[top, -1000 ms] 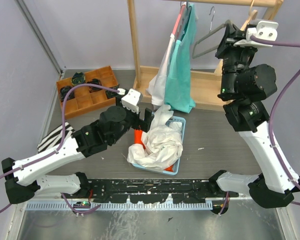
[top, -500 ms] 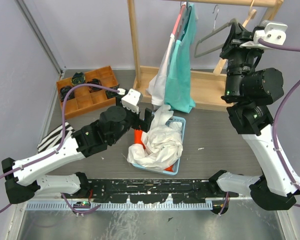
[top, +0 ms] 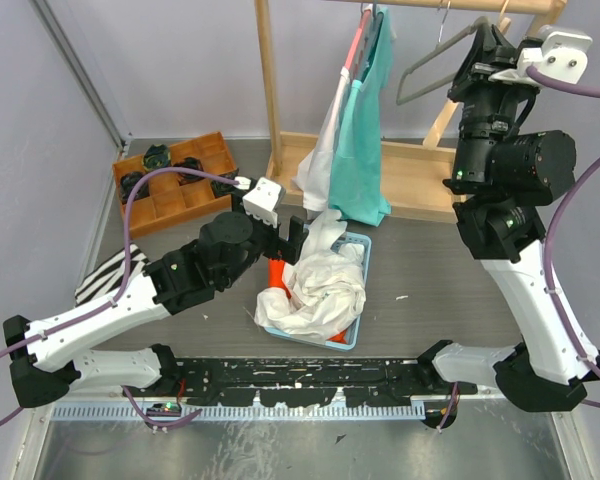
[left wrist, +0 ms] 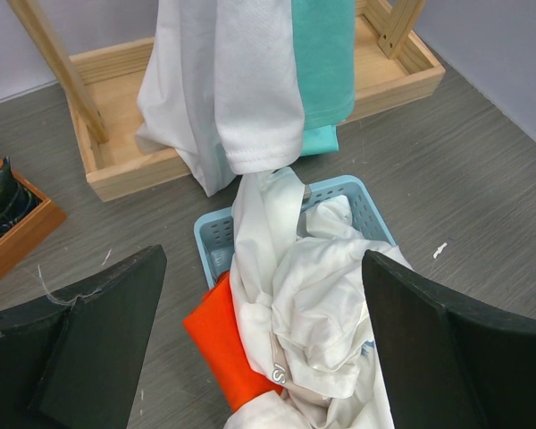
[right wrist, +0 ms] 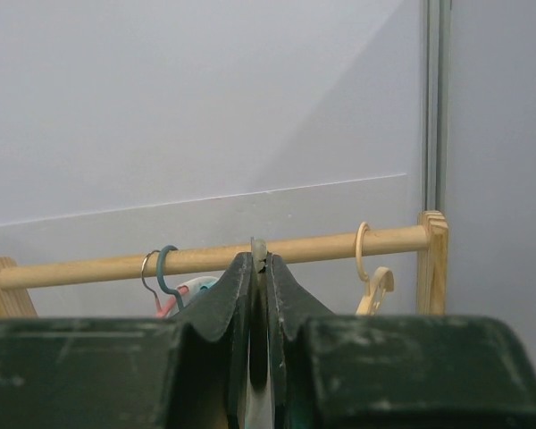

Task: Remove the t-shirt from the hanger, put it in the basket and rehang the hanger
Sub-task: Place the hanger on the clothesline.

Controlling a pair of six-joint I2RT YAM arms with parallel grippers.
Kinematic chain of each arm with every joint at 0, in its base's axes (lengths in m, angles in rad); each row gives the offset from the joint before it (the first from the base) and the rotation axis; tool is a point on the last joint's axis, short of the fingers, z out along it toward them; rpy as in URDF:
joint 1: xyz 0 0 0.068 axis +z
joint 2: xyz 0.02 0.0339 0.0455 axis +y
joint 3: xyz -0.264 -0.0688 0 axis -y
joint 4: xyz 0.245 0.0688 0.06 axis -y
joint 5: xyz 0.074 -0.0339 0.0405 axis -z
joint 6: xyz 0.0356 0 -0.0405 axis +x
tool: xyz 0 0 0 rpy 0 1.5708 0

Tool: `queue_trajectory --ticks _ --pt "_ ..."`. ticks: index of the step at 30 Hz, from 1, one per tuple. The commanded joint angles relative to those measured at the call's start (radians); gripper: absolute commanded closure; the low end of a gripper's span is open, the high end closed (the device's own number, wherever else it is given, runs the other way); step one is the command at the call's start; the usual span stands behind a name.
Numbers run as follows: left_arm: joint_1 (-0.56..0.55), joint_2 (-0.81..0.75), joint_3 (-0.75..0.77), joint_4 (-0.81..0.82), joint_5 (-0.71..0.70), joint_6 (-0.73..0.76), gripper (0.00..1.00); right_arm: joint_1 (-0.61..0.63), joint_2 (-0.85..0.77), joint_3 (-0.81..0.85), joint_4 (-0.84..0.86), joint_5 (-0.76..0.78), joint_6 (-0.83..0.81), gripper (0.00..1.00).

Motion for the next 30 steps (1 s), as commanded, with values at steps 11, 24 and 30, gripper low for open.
queue_trajectory --ticks 11,24,30 --pt "0.003 -0.009 0.014 -0.014 -0.011 -0.008 0.02 -0.003 0.027 0.026 0.214 -0.003 -0.109 0.99" --pt "0.003 -0.011 0.013 -0.014 -0.015 -0.01 0.02 -0.024 0.095 0.067 0.284 -0.013 -0.161 0.99" --pt "0.003 -0.014 0.012 -0.016 -0.021 -0.009 0.02 -0.064 0.128 0.079 0.292 -0.026 -0.146 0.99"
